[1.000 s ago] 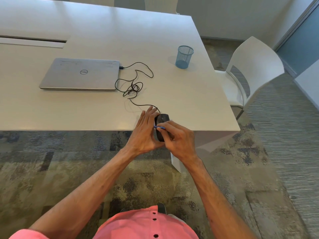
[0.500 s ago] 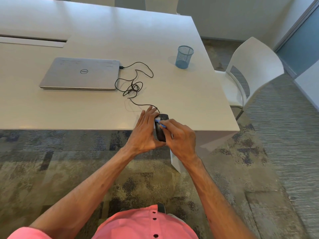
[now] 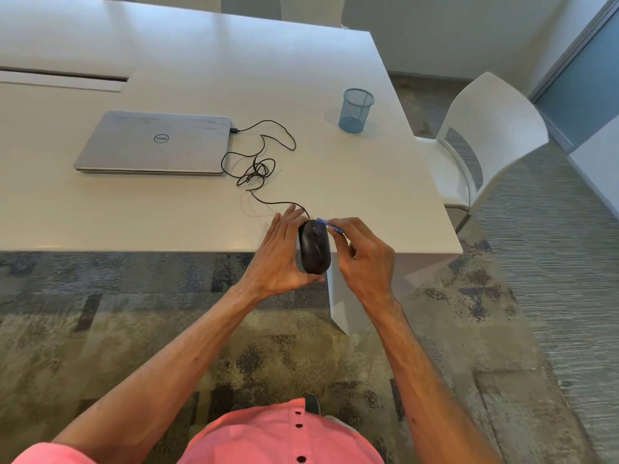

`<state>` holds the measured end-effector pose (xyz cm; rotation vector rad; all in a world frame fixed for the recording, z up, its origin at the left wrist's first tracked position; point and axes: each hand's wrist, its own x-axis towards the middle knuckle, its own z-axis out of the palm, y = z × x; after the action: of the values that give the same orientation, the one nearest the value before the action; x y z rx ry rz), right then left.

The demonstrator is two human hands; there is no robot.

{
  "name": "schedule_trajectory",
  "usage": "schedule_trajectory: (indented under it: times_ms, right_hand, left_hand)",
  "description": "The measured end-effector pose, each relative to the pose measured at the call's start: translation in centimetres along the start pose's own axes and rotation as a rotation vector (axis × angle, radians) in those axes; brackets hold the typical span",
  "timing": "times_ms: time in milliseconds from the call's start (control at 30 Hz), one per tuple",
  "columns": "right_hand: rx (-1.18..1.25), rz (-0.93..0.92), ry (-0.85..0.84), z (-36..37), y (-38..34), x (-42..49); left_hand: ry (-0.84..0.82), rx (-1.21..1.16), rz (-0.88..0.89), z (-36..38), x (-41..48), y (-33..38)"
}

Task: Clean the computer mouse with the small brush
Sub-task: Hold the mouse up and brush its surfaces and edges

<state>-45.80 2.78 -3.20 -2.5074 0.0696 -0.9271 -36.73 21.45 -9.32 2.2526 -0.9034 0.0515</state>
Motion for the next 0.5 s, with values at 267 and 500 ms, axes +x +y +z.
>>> schedule_trajectory:
  times_ms: [267, 500]
  right_hand:
    - [-0.021, -0.021, -0.138, -0.4, -0.1, -0.2]
    - [0.163, 0.153, -0.117, -1.3, 0.4, 0.7]
  left_hand:
    - [0.006, 0.006, -0.007, 0.0, 0.4, -0.4]
    - [-0.013, 0.019, -0.002, -0.2, 0.1, -0.9]
